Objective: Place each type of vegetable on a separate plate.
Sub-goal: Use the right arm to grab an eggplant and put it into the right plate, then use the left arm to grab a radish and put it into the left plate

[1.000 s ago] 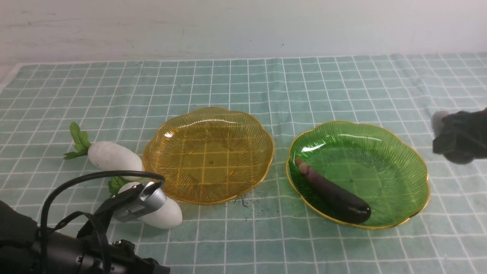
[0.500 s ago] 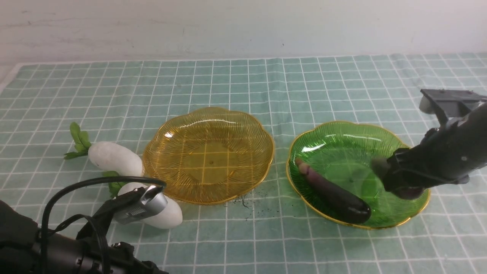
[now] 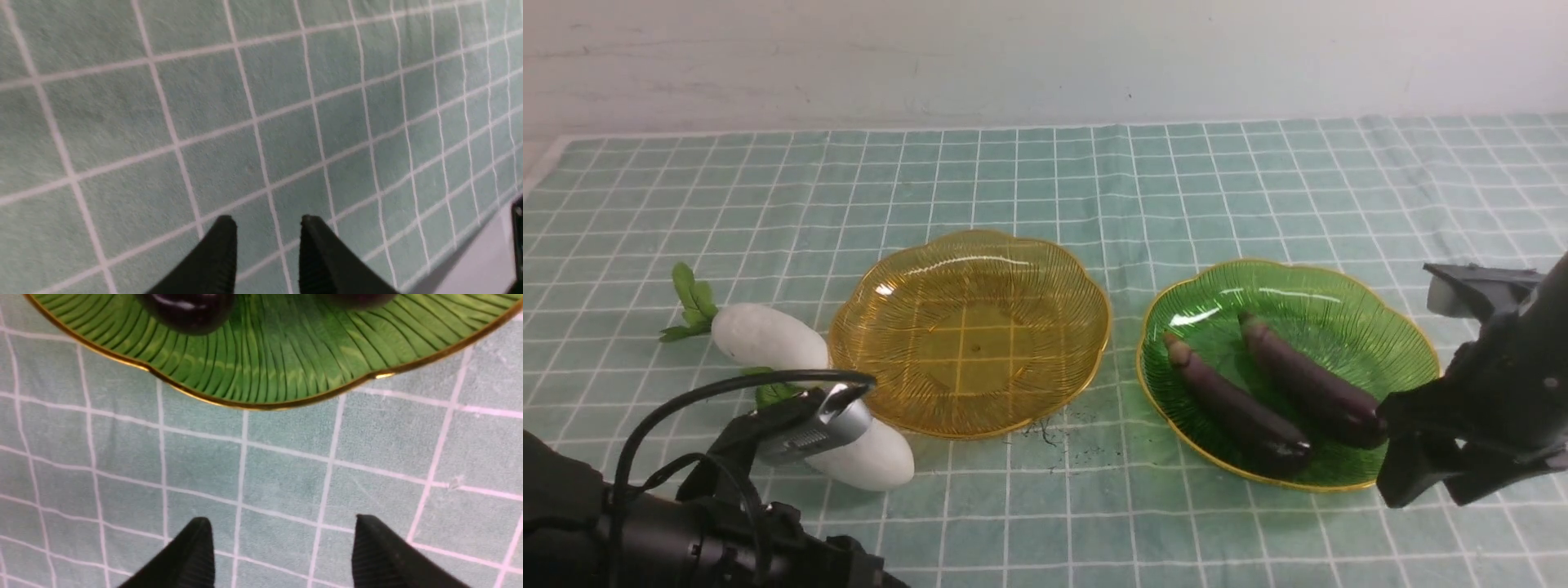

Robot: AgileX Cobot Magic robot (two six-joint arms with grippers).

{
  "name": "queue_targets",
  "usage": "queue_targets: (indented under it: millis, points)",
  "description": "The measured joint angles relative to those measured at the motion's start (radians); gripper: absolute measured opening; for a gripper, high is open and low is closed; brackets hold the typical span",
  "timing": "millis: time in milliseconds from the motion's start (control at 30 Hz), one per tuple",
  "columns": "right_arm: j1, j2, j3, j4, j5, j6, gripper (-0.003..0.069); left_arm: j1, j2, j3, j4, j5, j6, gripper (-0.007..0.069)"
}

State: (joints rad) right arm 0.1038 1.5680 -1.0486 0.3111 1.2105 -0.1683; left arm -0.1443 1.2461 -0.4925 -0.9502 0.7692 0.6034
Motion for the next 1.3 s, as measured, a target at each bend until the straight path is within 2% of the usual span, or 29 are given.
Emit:
queue_targets:
  millis: [167,300,400,533,700,833,1133,1200,1300]
  points:
    - [0.02,-0.115,0.0,0.026,0.004,-0.022,0.0171,0.0,0.0,0.0,0.009,-0.217,-0.069,0.0388]
    - [0.053,-0.229,0.0,0.034,0.013,-0.044,0.005,0.0,0.008,-0.012,0.009,-0.34,-0.093,0.0447]
    - [0.059,-0.319,0.0,0.035,0.019,-0.048,0.0001,0.006,0.028,-0.047,0.008,-0.392,-0.101,0.0458]
    - [0.059,-0.391,0.0,0.025,0.027,-0.048,-0.0012,0.042,0.059,-0.1,0.007,-0.392,-0.139,0.0458]
    - [0.06,-0.458,0.0,-0.007,0.034,-0.048,-0.0014,0.155,0.15,-0.17,0.004,-0.347,-0.207,0.0458]
    - [0.06,-0.464,0.0,-0.012,0.037,-0.048,-0.0014,0.205,0.222,-0.177,-0.032,-0.332,-0.243,0.0458]
    - [0.06,-0.465,0.101,-0.018,-0.04,-0.048,-0.0014,0.22,0.361,-0.179,-0.276,-0.371,-0.251,0.0458]
    - [0.06,-0.465,0.15,-0.021,-0.063,-0.048,-0.0014,0.22,0.376,-0.182,-0.342,-0.382,-0.225,0.0458]
    - [0.06,-0.465,0.184,-0.025,-0.081,-0.048,-0.0014,0.22,0.381,-0.184,-0.377,-0.39,-0.18,0.0458]
